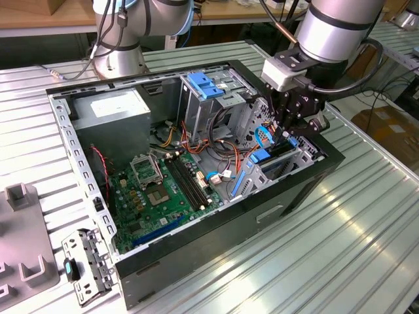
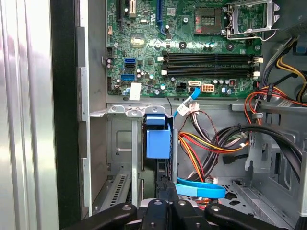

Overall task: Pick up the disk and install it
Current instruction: 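Insert the second disk wire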

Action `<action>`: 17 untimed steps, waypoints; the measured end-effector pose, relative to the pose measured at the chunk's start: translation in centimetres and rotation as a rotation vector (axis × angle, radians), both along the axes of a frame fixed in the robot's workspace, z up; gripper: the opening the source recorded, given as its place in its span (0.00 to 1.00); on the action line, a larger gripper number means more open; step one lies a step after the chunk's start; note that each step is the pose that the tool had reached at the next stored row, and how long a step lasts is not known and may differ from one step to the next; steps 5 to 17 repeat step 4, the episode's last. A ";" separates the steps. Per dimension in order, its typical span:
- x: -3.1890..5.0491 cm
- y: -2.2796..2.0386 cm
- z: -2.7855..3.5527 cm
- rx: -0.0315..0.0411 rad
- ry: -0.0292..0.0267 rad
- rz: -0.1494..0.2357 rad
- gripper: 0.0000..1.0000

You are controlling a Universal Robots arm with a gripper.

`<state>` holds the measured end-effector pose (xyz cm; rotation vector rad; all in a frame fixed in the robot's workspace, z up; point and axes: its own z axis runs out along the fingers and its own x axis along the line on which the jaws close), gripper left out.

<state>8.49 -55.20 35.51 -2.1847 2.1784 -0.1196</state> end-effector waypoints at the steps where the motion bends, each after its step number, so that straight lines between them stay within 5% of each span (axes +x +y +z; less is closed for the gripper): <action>1: 0.00 0.00 0.01 0.0000 0.0000 0.000 0.11; 17: 0.00 0.00 0.03 0.0000 0.0000 0.000 0.11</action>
